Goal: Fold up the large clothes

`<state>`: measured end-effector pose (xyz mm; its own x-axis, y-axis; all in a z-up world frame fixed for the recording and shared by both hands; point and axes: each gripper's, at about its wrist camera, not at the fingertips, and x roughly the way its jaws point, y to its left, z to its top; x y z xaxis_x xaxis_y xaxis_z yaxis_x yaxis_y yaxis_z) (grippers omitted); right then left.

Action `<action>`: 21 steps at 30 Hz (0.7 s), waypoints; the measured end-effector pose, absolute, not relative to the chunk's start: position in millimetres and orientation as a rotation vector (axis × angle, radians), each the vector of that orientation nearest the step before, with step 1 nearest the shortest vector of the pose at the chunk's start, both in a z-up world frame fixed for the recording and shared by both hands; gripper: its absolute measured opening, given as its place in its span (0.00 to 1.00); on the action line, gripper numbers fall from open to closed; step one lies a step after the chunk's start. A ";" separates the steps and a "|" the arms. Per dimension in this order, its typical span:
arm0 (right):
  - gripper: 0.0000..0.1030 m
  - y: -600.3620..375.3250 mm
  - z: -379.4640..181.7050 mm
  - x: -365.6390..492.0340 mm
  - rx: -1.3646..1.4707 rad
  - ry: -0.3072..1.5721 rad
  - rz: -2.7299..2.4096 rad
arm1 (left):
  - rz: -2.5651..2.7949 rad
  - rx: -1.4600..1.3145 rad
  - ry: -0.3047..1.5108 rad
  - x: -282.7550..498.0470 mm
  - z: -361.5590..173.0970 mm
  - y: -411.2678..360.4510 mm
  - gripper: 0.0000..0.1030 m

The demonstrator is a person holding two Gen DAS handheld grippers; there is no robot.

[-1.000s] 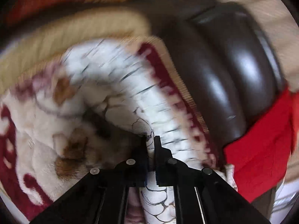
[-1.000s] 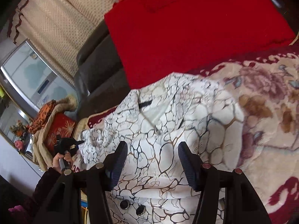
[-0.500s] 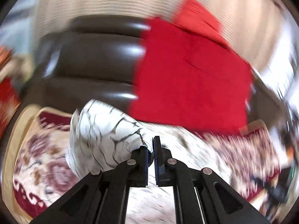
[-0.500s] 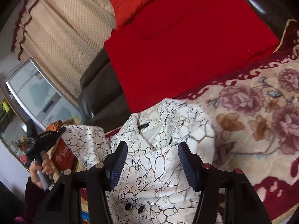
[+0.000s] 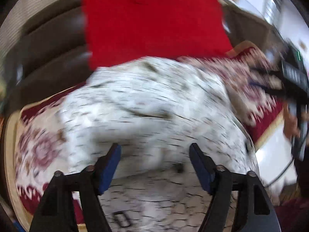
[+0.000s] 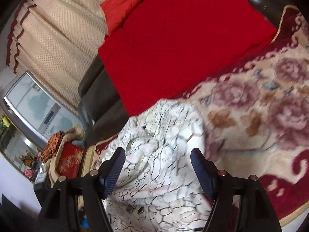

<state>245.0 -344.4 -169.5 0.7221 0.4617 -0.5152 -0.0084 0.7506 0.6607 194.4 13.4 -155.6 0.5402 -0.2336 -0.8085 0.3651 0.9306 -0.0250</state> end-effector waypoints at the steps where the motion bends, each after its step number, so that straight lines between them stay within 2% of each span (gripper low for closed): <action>1: 0.71 -336.2 -172.2 249.8 0.673 0.743 0.299 | -0.308 0.113 0.932 203.7 -155.2 29.3 0.84; 5: 0.71 -291.7 -179.1 263.9 0.629 0.806 0.371 | -0.263 -0.236 0.997 242.0 -161.2 85.1 0.84; 9: 0.71 -266.6 -185.3 263.7 0.604 0.831 0.408 | -0.342 -0.582 1.061 282.2 -182.5 91.8 0.84; 14: 0.71 -277.7 -192.9 254.9 0.628 0.845 0.386 | -0.314 -0.825 1.162 336.9 -217.7 73.5 0.84; 18: 0.71 -303.5 -195.5 248.2 0.674 0.827 0.347 | -0.275 -0.828 1.216 362.5 -248.9 51.5 0.83; 19: 0.71 -309.0 -196.0 248.1 0.687 0.824 0.340 | -0.261 -0.792 1.219 365.9 -252.3 43.7 0.80; 20: 0.71 -315.8 -197.6 246.7 0.699 0.820 0.330 | -0.249 -0.766 1.213 366.2 -252.2 38.7 0.72; 21: 0.71 -319.0 -197.1 247.1 0.704 0.819 0.325 | -0.256 -0.735 1.208 367.2 -251.8 30.1 0.41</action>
